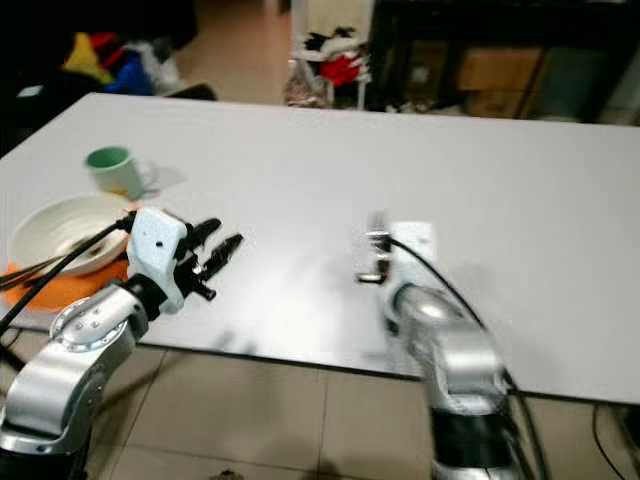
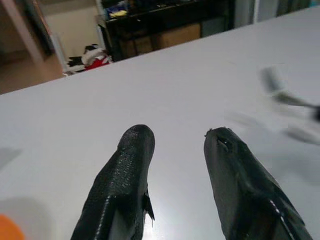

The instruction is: Setting the table

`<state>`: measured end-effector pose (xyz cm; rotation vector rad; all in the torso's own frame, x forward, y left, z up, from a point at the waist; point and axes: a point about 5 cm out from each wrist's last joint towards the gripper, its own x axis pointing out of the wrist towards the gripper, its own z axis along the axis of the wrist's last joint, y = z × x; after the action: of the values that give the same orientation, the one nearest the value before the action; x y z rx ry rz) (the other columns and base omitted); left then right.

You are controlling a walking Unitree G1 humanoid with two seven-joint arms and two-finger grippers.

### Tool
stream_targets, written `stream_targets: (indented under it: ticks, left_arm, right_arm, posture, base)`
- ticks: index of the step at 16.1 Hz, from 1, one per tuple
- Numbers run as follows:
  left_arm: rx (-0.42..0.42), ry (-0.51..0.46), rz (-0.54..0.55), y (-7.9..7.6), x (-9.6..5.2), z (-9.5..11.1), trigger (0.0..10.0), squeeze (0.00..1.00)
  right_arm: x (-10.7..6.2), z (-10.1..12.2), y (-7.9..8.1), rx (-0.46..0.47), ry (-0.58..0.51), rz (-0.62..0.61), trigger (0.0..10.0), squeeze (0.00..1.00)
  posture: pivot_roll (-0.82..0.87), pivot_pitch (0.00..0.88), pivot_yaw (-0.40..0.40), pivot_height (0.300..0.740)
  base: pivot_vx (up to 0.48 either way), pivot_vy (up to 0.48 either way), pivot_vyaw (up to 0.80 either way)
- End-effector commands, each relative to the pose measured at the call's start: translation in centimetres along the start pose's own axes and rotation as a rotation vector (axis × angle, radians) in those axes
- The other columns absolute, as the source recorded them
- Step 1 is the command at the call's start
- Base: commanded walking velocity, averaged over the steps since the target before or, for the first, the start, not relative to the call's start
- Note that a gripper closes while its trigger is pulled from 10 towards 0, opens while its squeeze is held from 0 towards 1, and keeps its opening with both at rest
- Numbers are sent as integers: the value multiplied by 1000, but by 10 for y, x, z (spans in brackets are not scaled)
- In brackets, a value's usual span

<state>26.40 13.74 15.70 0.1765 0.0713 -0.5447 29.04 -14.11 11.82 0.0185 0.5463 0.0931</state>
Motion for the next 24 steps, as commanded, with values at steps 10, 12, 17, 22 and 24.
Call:
stream_targets:
  ticks: [10,12,17,22,24]
  left_arm:
    - [32,103,-297,-21,-18,-6,10000,0]
    - [33,108,-307,-20,-19,-6,10000,0]
    - [43,113,-340,-20,-20,-4,10000,0]
    - [46,116,-357,-21,-20,-4,10000,0]
    - [44,118,-360,-21,-21,-5,10000,0]
  right_arm:
    - [37,0,-1,-1,57,-98,10000,0]
    - [40,-3,1,9,75,-107,10000,0]
    - [41,-11,-6,82,106,-179,10000,0]
    - [42,-14,-5,83,115,-176,10000,0]
    - [42,-14,-5,87,110,-178,10000,1000]
  posture:
    - [87,0,49,740]
    - [89,0,49,740]
    - [84,0,64,740]
    - [84,0,67,740]
    - [83,0,64,740]
  base:
    - [0,0,0]
    - [0,0,0]
    - [0,0,0]
    - [0,0,0]
    - [0,0,0]
